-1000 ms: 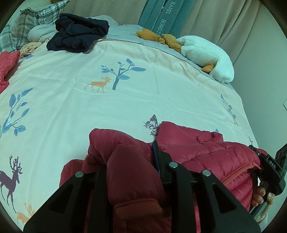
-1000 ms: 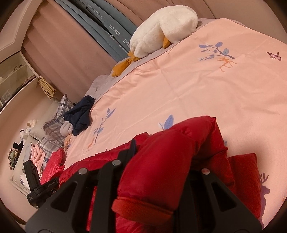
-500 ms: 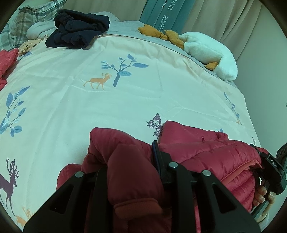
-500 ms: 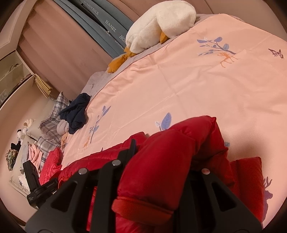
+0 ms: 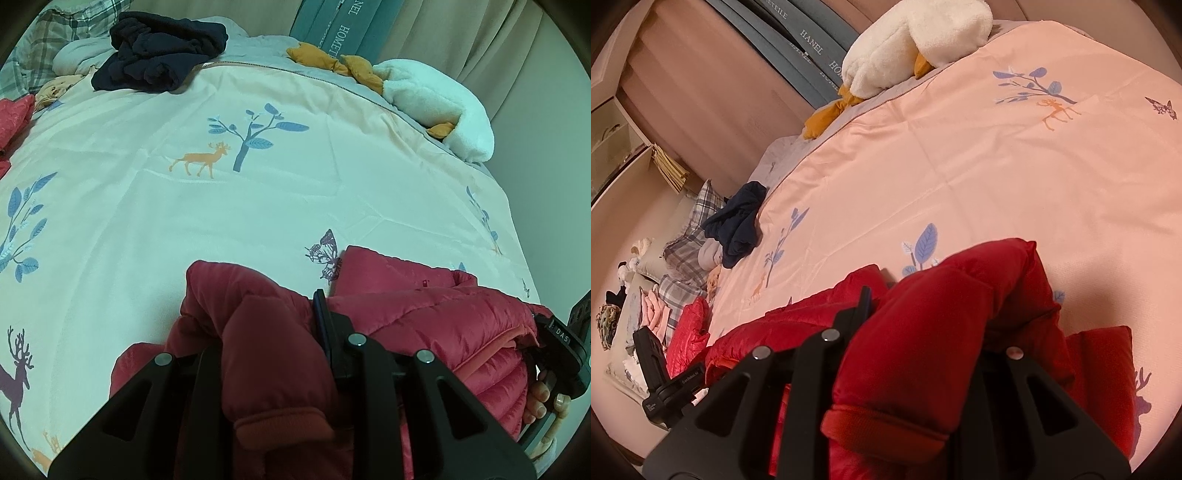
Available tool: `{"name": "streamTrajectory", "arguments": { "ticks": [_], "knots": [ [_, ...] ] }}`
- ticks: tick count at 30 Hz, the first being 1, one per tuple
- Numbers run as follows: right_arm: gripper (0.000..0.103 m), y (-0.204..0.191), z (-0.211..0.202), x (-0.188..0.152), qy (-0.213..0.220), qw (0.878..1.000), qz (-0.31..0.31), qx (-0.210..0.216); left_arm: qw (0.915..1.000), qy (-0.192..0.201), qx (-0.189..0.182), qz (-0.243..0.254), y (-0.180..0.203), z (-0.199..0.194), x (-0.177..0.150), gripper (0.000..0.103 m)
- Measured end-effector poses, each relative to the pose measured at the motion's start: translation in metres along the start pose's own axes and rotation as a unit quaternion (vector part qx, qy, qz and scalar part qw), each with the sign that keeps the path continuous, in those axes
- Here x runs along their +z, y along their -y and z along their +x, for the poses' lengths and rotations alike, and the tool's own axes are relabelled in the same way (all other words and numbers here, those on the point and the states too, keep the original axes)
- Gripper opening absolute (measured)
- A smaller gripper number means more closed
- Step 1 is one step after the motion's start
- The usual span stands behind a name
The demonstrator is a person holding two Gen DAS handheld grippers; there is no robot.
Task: Fold large clothes
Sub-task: 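Hold the folded hem bundle closed with both tools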
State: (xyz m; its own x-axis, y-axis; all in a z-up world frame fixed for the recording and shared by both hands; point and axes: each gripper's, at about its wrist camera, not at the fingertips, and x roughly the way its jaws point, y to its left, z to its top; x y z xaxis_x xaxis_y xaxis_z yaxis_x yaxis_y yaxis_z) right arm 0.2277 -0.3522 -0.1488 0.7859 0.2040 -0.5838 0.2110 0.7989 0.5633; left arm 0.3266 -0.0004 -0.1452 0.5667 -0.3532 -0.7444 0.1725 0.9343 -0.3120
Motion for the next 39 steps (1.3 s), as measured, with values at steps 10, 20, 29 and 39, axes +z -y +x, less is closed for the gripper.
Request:
{"name": "streamTrajectory", "arguments": {
  "ticks": [10, 20, 29, 39],
  "knots": [
    [0.019, 0.000, 0.005, 0.002, -0.009, 1.000, 0.002, -0.006, 1.0000, -0.006, -0.002, -0.004, -0.002, 0.004, 0.001, 0.024],
    [0.019, 0.001, 0.011, 0.004, -0.030, 0.999, 0.006, -0.015, 0.9998, -0.018, -0.001, -0.009, -0.003, 0.009, 0.004, 0.024],
    [0.020, 0.001, 0.012, 0.005, -0.043, 0.999, 0.008, -0.019, 0.9994, -0.031, -0.001, -0.016, -0.004, 0.013, 0.007, 0.024],
    [0.022, 0.003, 0.011, 0.003, -0.049, 0.999, 0.018, -0.013, 0.9992, -0.033, -0.004, -0.022, -0.006, 0.013, 0.007, 0.024]
  ]
}}
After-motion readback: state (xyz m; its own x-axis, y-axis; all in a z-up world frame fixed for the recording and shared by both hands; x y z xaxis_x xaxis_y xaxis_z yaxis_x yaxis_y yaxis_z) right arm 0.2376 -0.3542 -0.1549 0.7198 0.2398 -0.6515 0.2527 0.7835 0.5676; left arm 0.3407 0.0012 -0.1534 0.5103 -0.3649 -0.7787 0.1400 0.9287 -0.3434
